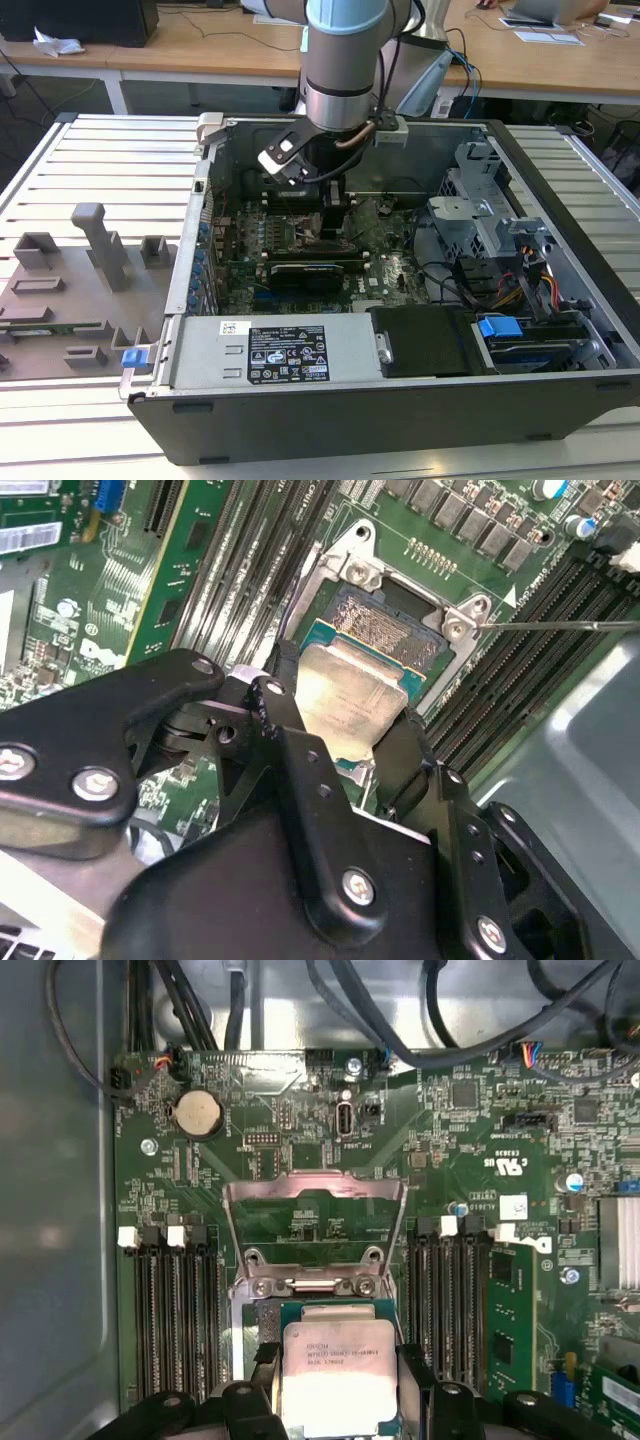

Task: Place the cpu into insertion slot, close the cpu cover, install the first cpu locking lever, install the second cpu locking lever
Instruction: 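Place the cpu into insertion slot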

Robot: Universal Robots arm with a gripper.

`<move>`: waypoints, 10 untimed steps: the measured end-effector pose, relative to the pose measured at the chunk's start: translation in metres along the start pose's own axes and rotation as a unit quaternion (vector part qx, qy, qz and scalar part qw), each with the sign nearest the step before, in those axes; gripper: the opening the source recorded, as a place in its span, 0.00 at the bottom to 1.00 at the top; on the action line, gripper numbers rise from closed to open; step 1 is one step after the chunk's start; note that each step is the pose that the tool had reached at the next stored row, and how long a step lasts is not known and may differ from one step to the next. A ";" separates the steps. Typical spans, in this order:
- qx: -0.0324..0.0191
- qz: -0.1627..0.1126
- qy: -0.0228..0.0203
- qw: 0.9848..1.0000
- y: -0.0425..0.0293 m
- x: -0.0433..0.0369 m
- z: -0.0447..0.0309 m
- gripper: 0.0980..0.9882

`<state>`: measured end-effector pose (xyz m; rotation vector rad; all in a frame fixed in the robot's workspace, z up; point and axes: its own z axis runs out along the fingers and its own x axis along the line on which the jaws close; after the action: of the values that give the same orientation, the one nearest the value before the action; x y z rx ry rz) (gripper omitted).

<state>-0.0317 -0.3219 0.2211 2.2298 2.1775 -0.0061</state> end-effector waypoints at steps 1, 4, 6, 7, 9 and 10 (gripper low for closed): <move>0.000 0.000 0.000 1.000 0.0000 0.0010 0.0004 0.50; 0.000 -0.001 0.000 1.000 -0.0014 0.0052 0.0028 0.50; 0.000 -0.001 0.000 1.000 -0.0051 0.0052 0.0062 0.50; 0.000 -0.001 0.000 1.000 -0.0059 0.0052 0.0074 0.50; 0.000 -0.001 0.000 1.000 -0.0064 0.0053 0.0096 0.50; 0.000 -0.001 0.000 1.000 -0.0064 0.0053 0.0112 0.50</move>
<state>-0.0378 -0.3166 0.2097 2.2267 2.1808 -0.0057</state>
